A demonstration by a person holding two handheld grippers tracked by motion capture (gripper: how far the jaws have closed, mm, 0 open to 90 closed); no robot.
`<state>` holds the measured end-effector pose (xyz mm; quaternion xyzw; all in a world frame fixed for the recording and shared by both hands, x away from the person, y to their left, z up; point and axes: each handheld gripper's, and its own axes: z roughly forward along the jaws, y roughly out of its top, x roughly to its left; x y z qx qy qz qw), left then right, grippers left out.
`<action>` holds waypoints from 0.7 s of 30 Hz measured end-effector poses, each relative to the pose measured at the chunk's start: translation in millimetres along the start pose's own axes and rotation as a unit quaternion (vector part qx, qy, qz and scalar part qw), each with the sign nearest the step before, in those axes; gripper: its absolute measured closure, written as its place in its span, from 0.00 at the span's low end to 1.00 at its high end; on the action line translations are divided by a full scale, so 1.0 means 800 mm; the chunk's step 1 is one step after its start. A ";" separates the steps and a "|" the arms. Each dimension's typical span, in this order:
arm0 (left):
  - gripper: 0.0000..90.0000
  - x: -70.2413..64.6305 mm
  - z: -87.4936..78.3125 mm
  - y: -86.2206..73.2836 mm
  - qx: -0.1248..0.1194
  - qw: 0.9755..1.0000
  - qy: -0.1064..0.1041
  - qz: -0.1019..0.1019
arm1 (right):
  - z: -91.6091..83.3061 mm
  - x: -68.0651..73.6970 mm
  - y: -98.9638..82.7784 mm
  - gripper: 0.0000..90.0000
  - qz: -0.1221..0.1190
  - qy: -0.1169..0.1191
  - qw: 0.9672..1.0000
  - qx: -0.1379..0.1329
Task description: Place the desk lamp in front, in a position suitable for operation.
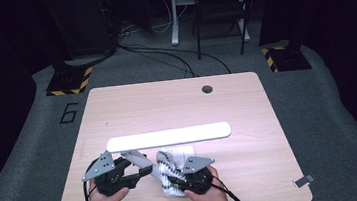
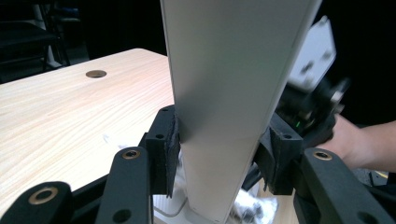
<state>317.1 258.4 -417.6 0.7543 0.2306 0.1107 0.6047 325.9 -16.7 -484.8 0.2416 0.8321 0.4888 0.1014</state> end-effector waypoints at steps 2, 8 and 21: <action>0.61 0.000 0.000 0.000 -0.002 1.000 -0.001 0.000 | 0.002 -0.002 -0.010 0.79 0.000 -0.006 1.000 0.016; 0.60 0.003 0.001 -0.004 -0.007 1.000 -0.006 0.000 | 0.002 -0.009 -0.025 0.79 0.005 -0.010 1.000 0.029; 0.56 0.008 0.019 -0.029 0.035 0.999 -0.028 0.015 | -0.013 -0.012 -0.024 0.79 0.018 -0.009 1.000 0.010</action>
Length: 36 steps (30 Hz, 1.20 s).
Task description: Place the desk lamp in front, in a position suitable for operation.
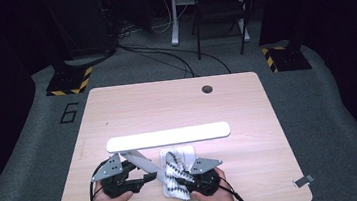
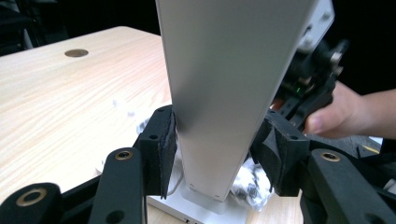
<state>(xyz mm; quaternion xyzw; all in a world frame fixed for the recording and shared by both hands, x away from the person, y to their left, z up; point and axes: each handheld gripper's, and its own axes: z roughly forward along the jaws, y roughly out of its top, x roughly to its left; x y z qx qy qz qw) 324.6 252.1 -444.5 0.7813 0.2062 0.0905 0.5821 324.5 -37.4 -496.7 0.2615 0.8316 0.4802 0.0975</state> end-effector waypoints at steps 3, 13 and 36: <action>0.56 0.001 0.007 -0.006 0.005 1.000 -0.005 -0.005 | -0.007 -0.001 0.003 0.79 0.000 0.003 1.000 -0.009; 0.58 0.005 0.021 -0.023 0.018 1.000 -0.014 -0.017 | -0.029 0.000 0.015 0.79 0.004 0.009 0.999 -0.033; 0.60 0.000 0.022 -0.023 0.018 1.000 0.001 -0.011 | -0.022 0.031 0.078 0.79 -0.031 0.031 0.995 -0.084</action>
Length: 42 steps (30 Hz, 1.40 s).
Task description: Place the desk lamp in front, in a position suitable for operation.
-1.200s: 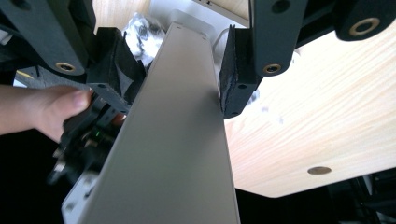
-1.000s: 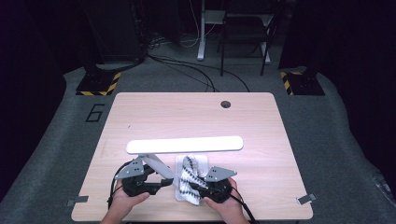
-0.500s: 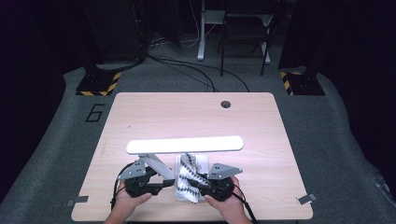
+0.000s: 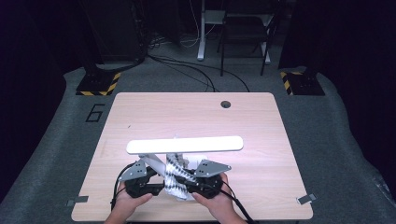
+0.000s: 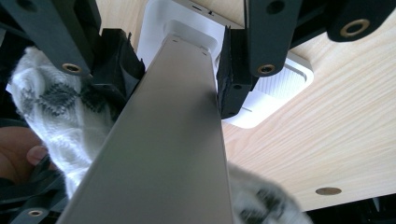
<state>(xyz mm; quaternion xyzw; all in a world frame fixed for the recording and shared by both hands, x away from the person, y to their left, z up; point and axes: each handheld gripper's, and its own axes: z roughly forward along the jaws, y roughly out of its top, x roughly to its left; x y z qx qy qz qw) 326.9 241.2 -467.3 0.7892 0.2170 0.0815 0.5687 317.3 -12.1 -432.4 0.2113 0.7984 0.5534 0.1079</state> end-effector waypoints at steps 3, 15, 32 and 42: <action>0.60 -0.001 0.000 0.001 0.002 1.000 0.003 0.003 | 0.005 -0.001 0.001 0.79 0.003 -0.002 1.000 0.001; 0.60 -0.004 0.002 0.004 0.009 1.000 0.011 0.007 | 0.007 0.008 0.014 0.78 0.007 0.003 1.000 -0.019; 0.60 -0.006 0.001 0.006 0.018 0.999 0.020 0.022 | 0.004 0.029 0.051 0.77 -0.027 -0.013 0.997 -0.069; 0.60 -0.008 0.003 0.006 0.014 0.999 0.025 0.016 | 0.008 0.025 0.034 0.79 -0.022 -0.019 0.998 -0.059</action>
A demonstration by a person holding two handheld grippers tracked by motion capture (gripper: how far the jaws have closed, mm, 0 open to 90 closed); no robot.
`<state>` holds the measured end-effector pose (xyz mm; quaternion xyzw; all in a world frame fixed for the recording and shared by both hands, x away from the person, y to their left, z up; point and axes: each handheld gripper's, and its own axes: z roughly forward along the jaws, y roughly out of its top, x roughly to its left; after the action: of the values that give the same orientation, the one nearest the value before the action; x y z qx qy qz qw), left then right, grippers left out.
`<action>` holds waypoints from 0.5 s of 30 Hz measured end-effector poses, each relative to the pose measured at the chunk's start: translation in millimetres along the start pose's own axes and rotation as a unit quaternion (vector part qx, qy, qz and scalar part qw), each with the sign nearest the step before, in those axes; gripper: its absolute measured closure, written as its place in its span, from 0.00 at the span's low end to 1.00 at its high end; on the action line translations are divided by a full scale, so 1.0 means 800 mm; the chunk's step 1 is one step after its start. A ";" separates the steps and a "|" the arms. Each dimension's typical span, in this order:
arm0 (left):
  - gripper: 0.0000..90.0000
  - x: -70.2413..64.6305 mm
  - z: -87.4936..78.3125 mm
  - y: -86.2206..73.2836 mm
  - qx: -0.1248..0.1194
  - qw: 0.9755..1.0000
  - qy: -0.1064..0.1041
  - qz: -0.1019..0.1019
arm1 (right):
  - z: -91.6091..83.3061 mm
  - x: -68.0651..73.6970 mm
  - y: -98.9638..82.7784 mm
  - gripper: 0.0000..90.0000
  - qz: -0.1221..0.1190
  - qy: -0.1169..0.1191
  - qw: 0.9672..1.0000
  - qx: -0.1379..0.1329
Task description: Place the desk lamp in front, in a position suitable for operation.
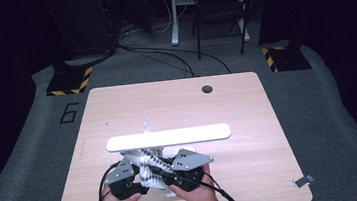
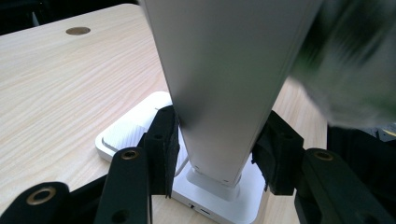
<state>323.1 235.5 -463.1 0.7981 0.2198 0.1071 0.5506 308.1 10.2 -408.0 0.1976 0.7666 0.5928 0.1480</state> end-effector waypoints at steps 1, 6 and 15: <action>0.60 0.000 0.000 0.000 0.000 1.000 0.000 0.000 | -0.001 -0.001 -0.004 0.79 0.007 0.000 1.000 0.010; 0.60 0.001 0.000 -0.001 -0.004 1.000 -0.003 -0.007 | -0.004 -0.005 -0.023 0.79 0.013 -0.008 0.999 0.033; 0.55 0.007 -0.004 0.001 -0.016 1.000 -0.021 -0.007 | -0.010 -0.005 -0.020 0.79 0.010 -0.016 0.999 0.026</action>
<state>326.6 240.6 -461.1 0.7896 0.2126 0.0901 0.5685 305.9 -2.1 -421.8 0.2185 0.7774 0.5708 0.1486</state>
